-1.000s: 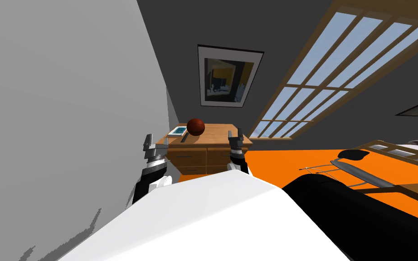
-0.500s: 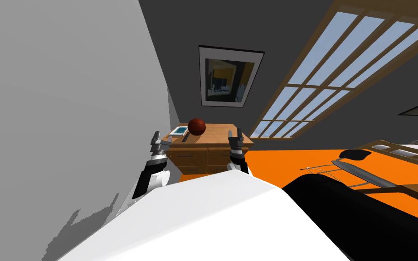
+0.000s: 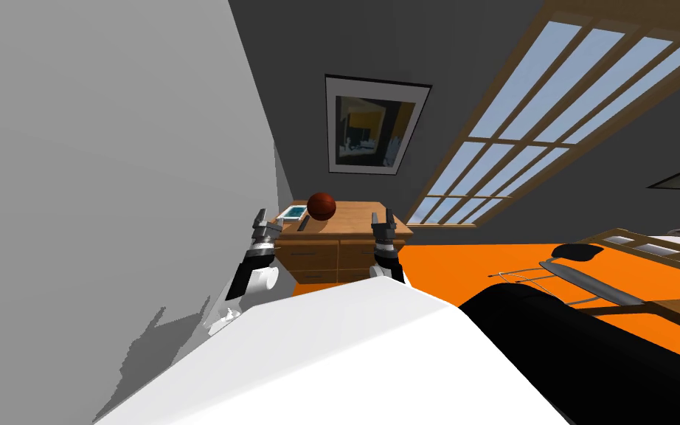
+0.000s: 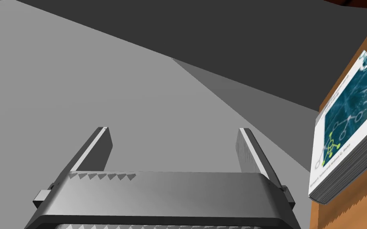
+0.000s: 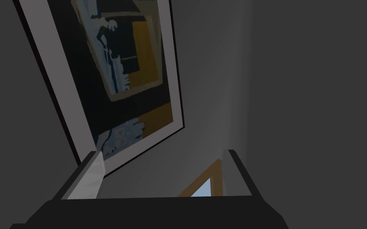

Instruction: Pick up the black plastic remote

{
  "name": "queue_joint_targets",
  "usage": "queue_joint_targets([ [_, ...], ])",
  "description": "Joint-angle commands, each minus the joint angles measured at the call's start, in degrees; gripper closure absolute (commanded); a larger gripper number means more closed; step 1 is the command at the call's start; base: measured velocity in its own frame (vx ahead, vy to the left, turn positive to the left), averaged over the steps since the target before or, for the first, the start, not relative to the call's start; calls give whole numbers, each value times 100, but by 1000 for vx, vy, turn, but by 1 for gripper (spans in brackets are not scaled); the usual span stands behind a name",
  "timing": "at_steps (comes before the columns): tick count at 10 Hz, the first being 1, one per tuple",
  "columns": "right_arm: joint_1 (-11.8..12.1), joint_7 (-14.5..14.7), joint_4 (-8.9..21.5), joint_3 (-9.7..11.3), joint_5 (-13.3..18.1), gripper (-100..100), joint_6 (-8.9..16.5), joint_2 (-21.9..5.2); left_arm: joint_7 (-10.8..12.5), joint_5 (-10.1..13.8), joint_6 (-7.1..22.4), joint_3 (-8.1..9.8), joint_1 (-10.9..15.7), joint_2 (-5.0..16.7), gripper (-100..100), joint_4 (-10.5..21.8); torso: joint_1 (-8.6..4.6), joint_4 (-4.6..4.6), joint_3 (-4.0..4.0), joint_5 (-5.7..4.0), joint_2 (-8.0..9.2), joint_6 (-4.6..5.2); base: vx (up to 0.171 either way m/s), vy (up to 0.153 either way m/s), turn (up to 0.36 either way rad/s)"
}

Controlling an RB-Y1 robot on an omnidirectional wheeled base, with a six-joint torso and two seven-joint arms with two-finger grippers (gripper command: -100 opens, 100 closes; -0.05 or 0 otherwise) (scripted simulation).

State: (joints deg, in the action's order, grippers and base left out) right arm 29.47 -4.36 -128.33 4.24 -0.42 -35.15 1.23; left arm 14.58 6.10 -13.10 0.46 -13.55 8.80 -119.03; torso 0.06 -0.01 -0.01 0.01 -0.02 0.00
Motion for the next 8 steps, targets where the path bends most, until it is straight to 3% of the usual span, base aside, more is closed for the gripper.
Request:
queue_joint_targets([
  [1, 0, 0, 0, 0, 0, 0, 0, 0, 192, 48, 281, 81, 286, 64, -100, 249, 0, 0, 0, 0, 0, 0, -3, 17, 3],
  [2, 0, 0, 0, 0, 0, 0, 0, 0, 192, 48, 281, 81, 410, 64, -100, 249, 1, 0, 0, 0, 0, 0, -4, 15, 0],
  [5, 0, 0, 0, 0, 0, 0, 0, 0, 561, 144, 769, 237, 947, 154, -100, 756, 0, 0, 0, 0, 0, 0, -4, 16, 0],
  [6, 0, 0, 0, 0, 0, 0, 0, 0, 561, 144, 836, 237, 1132, 154, -100, 759, 0, 0, 0, 0, 0, 1, -3, 15, -3],
  [7, 0, 0, 0, 0, 0, 0, 0, 0, 762, 195, 1057, 314, 1318, 189, -100, 1015, -1, 0, 0, 0, 0, 0, -3, 14, -2],
  [8, 0, 0, 0, 0, 0, 0, 0, 0, 762, 195, 1142, 314, 1512, 189, -100, 1039, 0, -1, -1, 0, -1, 0, -2, 11, -2],
])
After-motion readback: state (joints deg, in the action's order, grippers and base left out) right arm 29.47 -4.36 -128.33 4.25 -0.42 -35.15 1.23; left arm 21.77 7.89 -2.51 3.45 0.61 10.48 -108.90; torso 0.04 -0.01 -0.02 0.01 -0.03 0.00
